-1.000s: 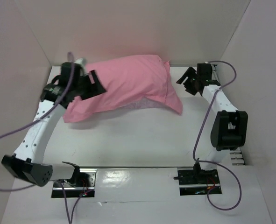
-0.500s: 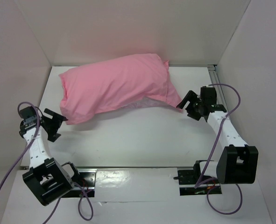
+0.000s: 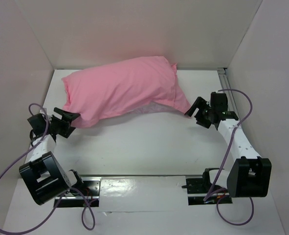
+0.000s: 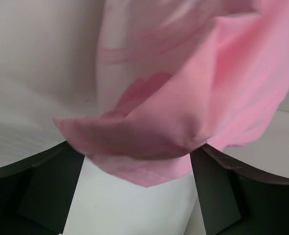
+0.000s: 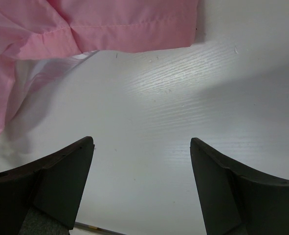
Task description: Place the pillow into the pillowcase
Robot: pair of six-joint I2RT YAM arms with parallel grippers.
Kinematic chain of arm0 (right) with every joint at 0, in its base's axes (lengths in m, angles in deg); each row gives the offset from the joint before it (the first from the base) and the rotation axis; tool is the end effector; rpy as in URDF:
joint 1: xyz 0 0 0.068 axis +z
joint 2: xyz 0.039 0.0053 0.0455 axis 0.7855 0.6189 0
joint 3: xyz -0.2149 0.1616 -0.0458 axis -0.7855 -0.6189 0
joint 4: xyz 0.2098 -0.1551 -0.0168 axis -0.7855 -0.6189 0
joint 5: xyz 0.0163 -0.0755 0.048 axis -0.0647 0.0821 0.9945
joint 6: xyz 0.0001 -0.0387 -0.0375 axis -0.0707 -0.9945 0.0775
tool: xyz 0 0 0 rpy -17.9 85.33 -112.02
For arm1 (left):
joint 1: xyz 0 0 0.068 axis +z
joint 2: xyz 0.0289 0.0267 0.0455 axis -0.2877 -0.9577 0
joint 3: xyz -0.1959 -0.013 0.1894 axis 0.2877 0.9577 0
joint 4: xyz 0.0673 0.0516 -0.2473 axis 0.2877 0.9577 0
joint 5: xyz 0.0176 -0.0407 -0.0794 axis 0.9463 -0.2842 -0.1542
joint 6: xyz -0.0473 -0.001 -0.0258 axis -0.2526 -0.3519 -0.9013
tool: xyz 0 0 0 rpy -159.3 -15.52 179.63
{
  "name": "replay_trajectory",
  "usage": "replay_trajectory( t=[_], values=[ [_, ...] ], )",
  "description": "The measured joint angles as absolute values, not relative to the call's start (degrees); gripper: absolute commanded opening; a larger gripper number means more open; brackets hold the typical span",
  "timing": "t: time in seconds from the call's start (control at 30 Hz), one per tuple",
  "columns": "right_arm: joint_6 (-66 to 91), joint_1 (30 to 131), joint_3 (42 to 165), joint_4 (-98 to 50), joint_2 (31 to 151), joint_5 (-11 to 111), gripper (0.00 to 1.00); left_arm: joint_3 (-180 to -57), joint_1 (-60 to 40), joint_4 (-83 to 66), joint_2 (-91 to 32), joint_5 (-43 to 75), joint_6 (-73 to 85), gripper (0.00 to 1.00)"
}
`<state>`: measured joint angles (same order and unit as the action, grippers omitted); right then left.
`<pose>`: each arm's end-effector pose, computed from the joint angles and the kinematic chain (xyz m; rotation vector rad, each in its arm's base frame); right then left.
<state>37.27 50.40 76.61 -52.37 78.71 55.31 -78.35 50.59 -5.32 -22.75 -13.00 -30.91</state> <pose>0.2472 0.0022 0.2521 0.5968 2.3801 0.5170 0.2083 0.1139 0.1975 -1.1603 1.8778 -0.8596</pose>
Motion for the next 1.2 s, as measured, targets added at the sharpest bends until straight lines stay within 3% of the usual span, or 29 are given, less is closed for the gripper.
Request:
replay_trajectory(
  t=[0.23, 0.27, 0.37, 0.4, 0.47, 0.6, 0.87, 1.2],
  values=[
    [37.2, 50.4, 76.6, -52.5, 78.6, 55.3, 0.87, -78.7, 46.1, -13.8, -25.1, -13.6, -33.2, 0.81],
    [37.2, 50.4, 76.6, -52.7, 78.6, 55.3, 0.87, -78.7, 45.8, -14.2, -25.9, -13.7, -33.6, 0.67],
    [37.2, 50.4, 76.6, -53.6, 78.0, 55.0, 0.87, -78.9, 45.5, -14.6, -26.9, -13.6, -34.4, 0.39],
    [37.1, 50.4, 76.6, -53.8, 77.7, 54.9, 0.87, -79.0, 45.5, -14.6, -26.8, -13.7, -34.6, 0.11],
    [37.1, 50.4, 76.6, -54.3, 77.1, 54.7, 0.87, -79.7, 45.4, -13.2, -25.7, -13.5, -34.8, 0.00],
    [37.4, 50.5, 74.9, -53.6, 76.4, 55.0, 0.94, -82.9, 45.1, -7.5, -20.3, -12.6, -34.9, 0.00],
    [41.9, 50.2, 74.1, -46.4, 85.1, 58.9, 0.94, -89.6, 46.4, -0.7, -17.9, -11.8, -35.2, 0.00],
    [73.0, 47.5, 63.6, -10.6, 94.4, 66.9, 0.94, -92.0, 48.2, 0.9, -20.3, -12.0, -35.4, 0.00]
  ],
)
